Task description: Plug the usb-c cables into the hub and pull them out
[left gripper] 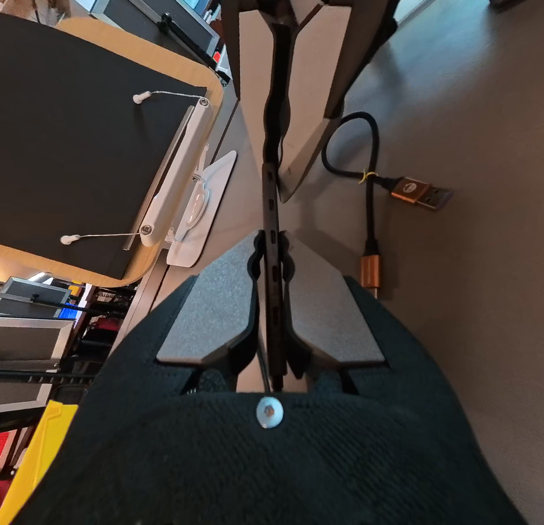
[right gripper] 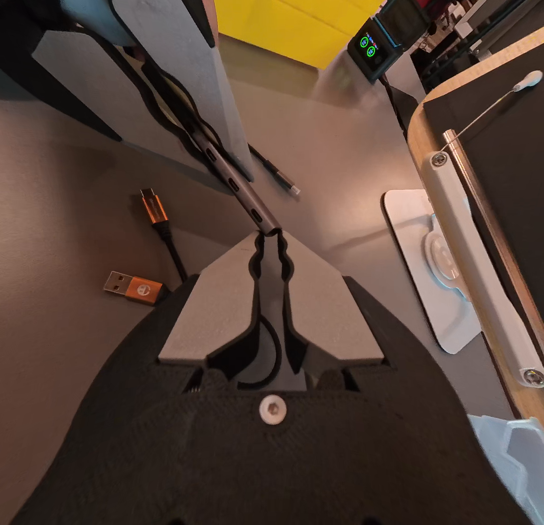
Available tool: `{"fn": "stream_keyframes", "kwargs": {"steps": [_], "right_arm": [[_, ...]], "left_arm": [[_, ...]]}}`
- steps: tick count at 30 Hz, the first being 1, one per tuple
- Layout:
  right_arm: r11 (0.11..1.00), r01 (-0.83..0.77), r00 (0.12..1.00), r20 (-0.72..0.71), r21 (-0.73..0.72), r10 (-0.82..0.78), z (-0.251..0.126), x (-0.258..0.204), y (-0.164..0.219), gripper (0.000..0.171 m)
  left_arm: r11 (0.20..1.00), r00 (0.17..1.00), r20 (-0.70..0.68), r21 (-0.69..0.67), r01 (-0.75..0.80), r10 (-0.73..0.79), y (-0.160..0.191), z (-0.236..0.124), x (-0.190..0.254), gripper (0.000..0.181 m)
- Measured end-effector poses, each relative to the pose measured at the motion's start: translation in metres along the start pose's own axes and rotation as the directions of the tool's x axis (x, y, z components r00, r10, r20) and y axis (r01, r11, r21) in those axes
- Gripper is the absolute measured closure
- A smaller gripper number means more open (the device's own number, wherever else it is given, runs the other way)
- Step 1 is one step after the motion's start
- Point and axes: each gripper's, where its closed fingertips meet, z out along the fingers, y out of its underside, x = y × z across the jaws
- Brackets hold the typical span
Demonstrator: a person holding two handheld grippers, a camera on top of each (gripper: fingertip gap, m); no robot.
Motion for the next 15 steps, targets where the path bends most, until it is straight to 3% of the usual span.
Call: {"fn": "stream_keyframes", "kwargs": {"steps": [15], "right_arm": [[0.998,0.036,0.999,-0.018,-0.047,-0.037,0.0054,-0.0014,0.0049,0.165]], "left_arm": [[0.99,0.992,0.032,-0.081,-0.116,0.119,0.0044,0.0027,-0.0003,0.174]]}}
